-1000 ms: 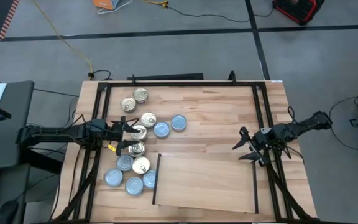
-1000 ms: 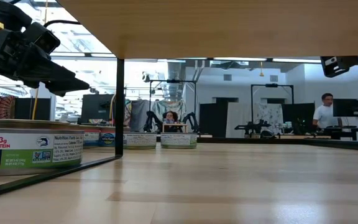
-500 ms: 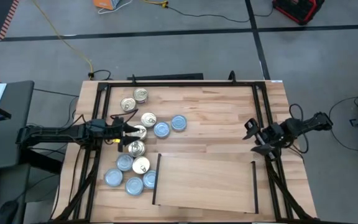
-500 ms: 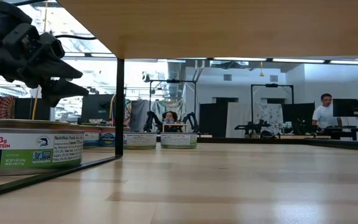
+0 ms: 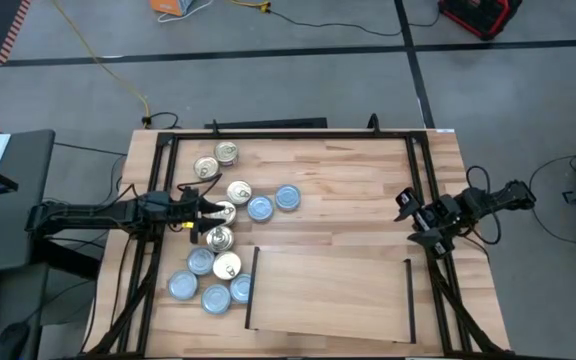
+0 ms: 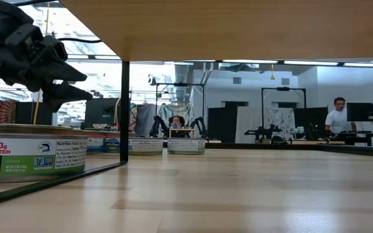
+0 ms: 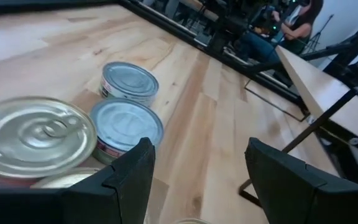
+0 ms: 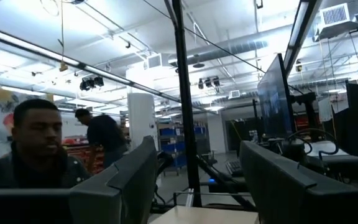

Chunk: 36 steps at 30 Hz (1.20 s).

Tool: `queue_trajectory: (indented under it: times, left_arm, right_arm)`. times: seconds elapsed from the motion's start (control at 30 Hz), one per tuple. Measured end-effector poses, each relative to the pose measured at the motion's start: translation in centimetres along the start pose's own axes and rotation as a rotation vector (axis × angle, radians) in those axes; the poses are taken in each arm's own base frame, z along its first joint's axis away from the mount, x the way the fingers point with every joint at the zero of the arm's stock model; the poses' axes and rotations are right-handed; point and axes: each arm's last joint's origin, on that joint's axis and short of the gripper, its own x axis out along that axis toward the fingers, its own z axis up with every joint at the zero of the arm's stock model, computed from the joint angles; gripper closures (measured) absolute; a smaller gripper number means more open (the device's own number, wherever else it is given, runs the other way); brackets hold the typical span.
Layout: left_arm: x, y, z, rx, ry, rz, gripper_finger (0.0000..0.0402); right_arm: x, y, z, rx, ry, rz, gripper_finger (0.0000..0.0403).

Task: Stack canned seafood by type on shelf
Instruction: Put the green tuna can on the shelf

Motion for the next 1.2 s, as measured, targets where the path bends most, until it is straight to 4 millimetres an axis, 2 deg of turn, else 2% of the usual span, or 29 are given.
queue_trajectory:
  times: [0.17,0.37,0.53,0.67,0.8,1.07,1.2]
  left_arm:
    - [-0.2,-0.8,1.3,0.097,-0.063,-0.067,0.0162]
    - [-1.1,-2.5,4.7,0.189,-0.23,-0.13,0.0162]
    - [-1.6,-3.1,5.9,0.214,-0.332,-0.157,0.0162]
    - [-1.7,-3.2,6.2,0.198,-0.36,-0.17,0.0162]
    - [-1.7,-3.2,6.3,0.171,-0.364,-0.175,0.0162]
    - [-1.7,-3.0,6.3,0.192,-0.383,-0.104,0.0162]
    - [-1.6,-2.7,6.6,0.259,-0.413,0.003,0.0162]
  right_arm:
    - [0.0,0.0,0.0,0.001,0.007,-0.001,0.0147]
    - [0.0,0.0,-0.3,0.084,0.038,-0.003,0.0147]
    - [0.0,-0.1,-0.7,0.145,0.073,-0.011,0.0147]
    - [0.0,0.0,-0.5,0.147,0.061,-0.012,0.0147]
    - [0.0,-0.3,-0.6,0.142,0.052,-0.107,0.0147]
    - [-0.1,-1.1,-0.9,-0.203,0.108,-0.213,0.0147]
    - [-0.2,-1.5,0.4,-0.316,-0.003,-0.302,0.0147]
